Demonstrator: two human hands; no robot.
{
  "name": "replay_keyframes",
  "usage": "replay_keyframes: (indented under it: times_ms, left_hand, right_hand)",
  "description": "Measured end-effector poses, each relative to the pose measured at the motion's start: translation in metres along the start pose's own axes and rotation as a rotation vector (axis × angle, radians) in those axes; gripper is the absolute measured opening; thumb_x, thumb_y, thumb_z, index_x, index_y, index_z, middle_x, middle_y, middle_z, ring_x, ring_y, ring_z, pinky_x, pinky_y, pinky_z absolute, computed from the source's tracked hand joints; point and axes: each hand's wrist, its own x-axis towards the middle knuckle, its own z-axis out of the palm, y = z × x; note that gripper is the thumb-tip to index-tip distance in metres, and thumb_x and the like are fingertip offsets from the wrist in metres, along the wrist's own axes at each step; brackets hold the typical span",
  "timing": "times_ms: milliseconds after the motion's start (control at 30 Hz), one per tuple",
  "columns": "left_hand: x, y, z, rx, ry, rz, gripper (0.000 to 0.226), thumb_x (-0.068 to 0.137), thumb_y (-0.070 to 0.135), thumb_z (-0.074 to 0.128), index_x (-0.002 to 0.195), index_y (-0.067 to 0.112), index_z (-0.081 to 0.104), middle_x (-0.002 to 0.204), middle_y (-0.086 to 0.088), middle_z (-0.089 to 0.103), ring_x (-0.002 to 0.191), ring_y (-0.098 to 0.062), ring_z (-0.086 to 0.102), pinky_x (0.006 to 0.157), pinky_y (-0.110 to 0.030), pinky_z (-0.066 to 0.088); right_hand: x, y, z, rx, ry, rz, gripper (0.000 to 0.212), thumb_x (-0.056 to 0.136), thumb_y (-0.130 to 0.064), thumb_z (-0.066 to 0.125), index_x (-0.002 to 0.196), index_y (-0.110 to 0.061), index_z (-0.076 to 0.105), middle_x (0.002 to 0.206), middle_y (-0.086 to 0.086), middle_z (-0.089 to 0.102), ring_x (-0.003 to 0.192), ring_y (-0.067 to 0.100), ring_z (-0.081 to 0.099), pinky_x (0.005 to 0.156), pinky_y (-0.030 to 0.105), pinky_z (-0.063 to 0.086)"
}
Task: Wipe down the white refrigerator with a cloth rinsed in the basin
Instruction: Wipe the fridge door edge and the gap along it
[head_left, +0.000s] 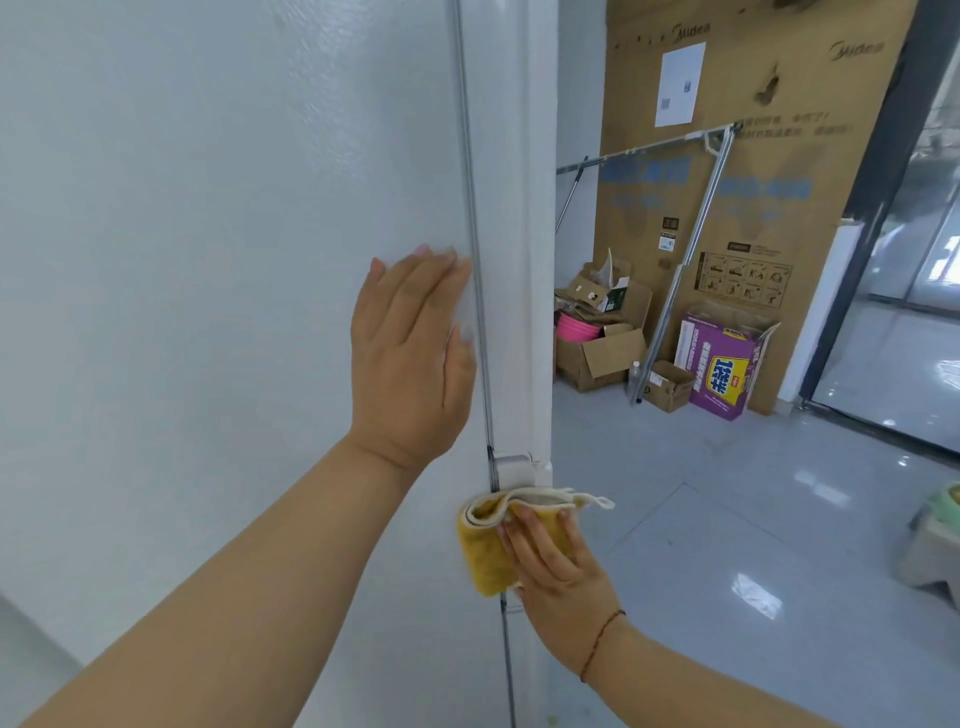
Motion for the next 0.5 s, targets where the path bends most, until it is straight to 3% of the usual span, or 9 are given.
replay_keyframes:
  times_ms: [67, 167, 300, 500]
  left_hand:
    - [-0.006, -0.002, -0.002, -0.002, 0.010, -0.009, 0.044, 0.092, 0.015, 0.039, 0.126, -0.004, 0.060, 0.128, -0.018, 0.060, 0.127, -0.032, 0.049, 0.113, -0.055, 0.029]
    - [-0.013, -0.005, -0.004, -0.009, 0.011, -0.027, 0.045, 0.091, 0.015, 0.039, 0.126, -0.004, 0.060, 0.127, -0.018, 0.061, 0.127, -0.031, 0.049, 0.113, -0.056, 0.030]
    - [-0.025, -0.006, -0.004, -0.005, 0.001, -0.046, 0.044, 0.090, 0.014, 0.040, 0.125, -0.003, 0.061, 0.125, -0.018, 0.062, 0.125, -0.032, 0.050, 0.111, -0.056, 0.031]
    - [-0.029, -0.001, -0.001, -0.023, 0.010, -0.063, 0.043, 0.089, 0.013, 0.041, 0.122, -0.003, 0.062, 0.122, -0.018, 0.063, 0.123, -0.031, 0.051, 0.111, -0.055, 0.032]
  right_hand:
    - [-0.021, -0.007, 0.005, -0.015, -0.100, -0.083, 0.074, 0.077, -0.030, 0.062, 0.142, -0.005, 0.035, 0.151, 0.007, 0.029, 0.143, 0.032, 0.015, 0.116, 0.059, 0.004]
    - [-0.025, -0.011, 0.000, 0.024, -0.150, -0.067, 0.080, 0.074, -0.031, 0.061, 0.143, -0.004, 0.030, 0.151, 0.007, 0.029, 0.144, 0.030, 0.014, 0.117, 0.055, 0.006]
    - [0.007, 0.004, -0.019, 0.173, -0.044, 0.064, 0.064, 0.082, -0.028, 0.048, 0.142, -0.005, 0.042, 0.153, 0.009, 0.029, 0.146, 0.026, 0.013, 0.113, 0.053, 0.018]
    - [0.062, 0.027, -0.042, 0.219, 0.167, 0.218, 0.063, 0.083, -0.029, 0.053, 0.140, -0.004, 0.046, 0.150, 0.011, 0.038, 0.142, 0.025, 0.028, 0.110, 0.053, 0.029]
